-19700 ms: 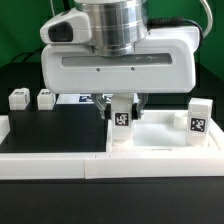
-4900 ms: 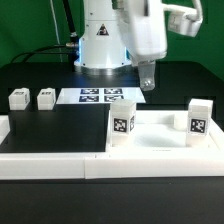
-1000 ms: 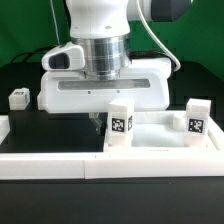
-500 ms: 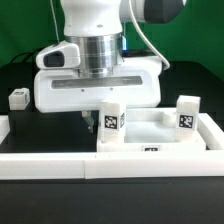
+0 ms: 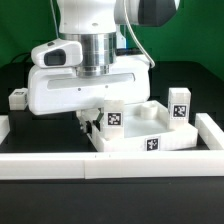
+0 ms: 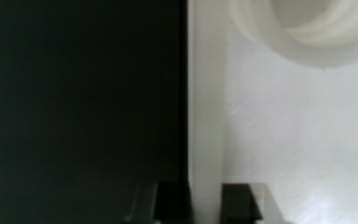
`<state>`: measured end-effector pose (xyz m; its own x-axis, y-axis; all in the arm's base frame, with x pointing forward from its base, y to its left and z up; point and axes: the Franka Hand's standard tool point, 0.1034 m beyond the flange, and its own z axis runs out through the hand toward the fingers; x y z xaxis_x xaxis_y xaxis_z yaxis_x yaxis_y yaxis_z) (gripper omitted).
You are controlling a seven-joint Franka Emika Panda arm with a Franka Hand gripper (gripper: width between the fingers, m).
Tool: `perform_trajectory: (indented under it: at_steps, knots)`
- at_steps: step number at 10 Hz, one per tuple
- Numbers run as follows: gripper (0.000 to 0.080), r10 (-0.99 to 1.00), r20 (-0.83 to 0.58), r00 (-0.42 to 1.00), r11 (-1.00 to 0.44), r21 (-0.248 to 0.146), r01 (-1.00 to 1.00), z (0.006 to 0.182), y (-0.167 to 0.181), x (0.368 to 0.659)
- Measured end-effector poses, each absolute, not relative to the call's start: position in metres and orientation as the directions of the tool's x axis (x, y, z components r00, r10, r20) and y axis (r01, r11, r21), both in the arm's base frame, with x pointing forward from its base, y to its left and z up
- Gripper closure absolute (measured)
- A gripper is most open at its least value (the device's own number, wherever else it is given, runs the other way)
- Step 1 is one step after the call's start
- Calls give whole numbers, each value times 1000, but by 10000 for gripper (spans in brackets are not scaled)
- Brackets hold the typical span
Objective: Assemble square table
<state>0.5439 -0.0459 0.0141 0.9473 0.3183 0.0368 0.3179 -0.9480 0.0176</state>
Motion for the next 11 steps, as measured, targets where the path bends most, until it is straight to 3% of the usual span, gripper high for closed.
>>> perform_trajectory:
  at_steps: [2, 11]
  knots:
    - [739, 433, 43, 900, -901, 28, 432, 15, -33, 558]
    - [738, 802, -6, 598, -596, 64, 800, 17, -42, 561]
